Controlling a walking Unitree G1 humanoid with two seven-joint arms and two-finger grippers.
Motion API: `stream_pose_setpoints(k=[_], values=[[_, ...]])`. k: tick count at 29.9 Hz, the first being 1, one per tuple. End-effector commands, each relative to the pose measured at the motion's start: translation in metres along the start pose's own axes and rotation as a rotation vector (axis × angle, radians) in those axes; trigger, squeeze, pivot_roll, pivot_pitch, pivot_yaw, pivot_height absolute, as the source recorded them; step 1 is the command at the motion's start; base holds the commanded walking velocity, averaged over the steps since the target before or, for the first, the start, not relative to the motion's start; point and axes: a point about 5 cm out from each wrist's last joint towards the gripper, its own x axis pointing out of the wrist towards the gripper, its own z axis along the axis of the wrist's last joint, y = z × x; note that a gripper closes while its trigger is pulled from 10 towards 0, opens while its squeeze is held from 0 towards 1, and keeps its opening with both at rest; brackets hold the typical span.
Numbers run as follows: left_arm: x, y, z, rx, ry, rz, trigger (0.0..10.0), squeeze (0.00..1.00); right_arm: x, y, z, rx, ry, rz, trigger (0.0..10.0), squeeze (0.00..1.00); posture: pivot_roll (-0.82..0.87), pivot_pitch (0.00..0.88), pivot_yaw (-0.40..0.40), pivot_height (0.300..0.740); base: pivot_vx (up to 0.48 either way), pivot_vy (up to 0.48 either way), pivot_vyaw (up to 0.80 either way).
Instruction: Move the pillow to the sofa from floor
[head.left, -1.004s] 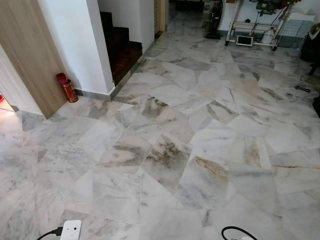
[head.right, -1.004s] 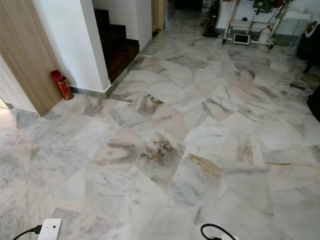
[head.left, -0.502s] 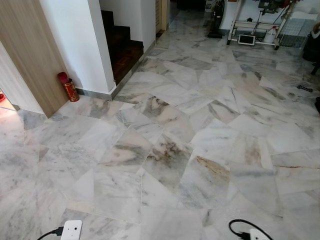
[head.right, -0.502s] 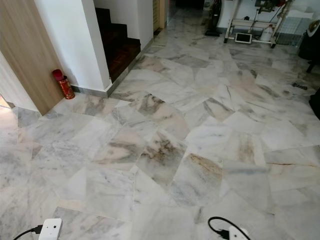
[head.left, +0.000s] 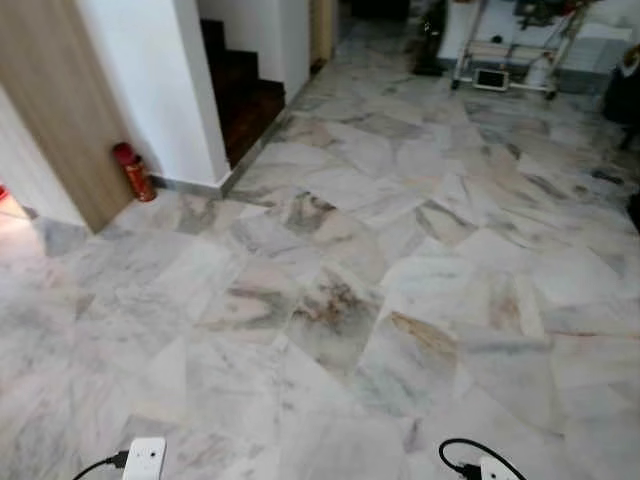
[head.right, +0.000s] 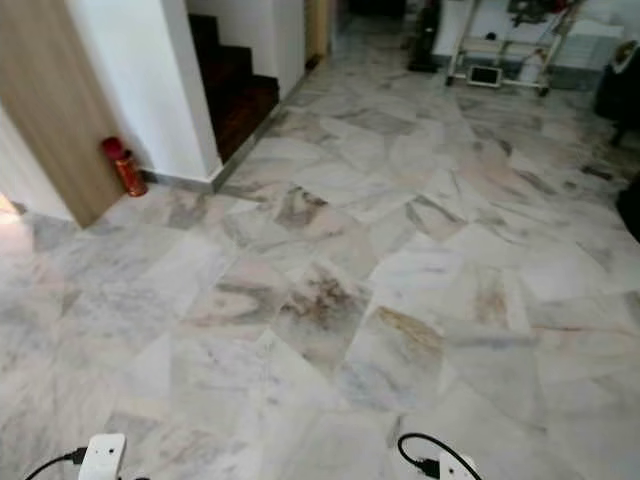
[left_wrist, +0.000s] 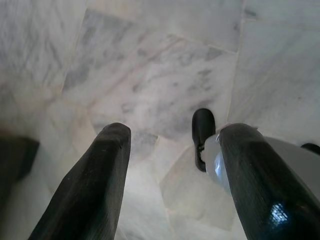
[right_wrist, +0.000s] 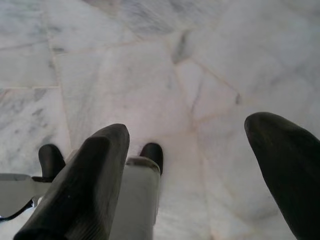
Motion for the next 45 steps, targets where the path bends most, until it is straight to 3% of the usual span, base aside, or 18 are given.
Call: stream_pose_setpoints(k=[1, 5, 18, 27, 45], values=[[-0.001, -0.001, -0.008, 0.015, 0.031, -0.008, 10.0, 0.00, 0.001, 0.002, 0.003, -0.007, -0.004, 0.004, 10.0, 0.00, -0.07, 0.000, -0.017, 0.740, 0.000, 0.000, 0.80], [-0.001, -0.001, -0.008, 0.019, 0.031, -0.011, 10.0, 0.00, 0.000, -0.007, 0.003, -0.010, -0.004, -0.002, 10.0, 0.00, -0.07, 0.000, -0.018, 0.740, 0.000, 0.000, 0.80], [-0.001, 0.001, -0.007, 0.049, 0.035, -0.011, 10.0, 0.00, 0.006, 0.015, 0.016, -0.020, -0.016, 0.017, 10.0, 0.00, -0.06, 0.000, -0.002, 0.740, 0.000, 0.000, 0.75], [-0.001, 0.002, -0.005, 0.048, 0.026, -0.002, 10.0, 0.00, 0.007, 0.021, 0.019, -0.019, -0.022, 0.026, 10.0, 0.00, -0.05, 0.000, -0.004, 0.740, 0.000, 0.000, 0.63], [-0.001, 0.000, -0.005, 0.032, 0.027, 0.006, 10.0, 0.00, 0.006, 0.014, 0.019, -0.012, -0.019, 0.012, 10.0, 0.00, -0.06, 0.000, -0.017, 0.740, 0.000, 0.000, 0.63]])
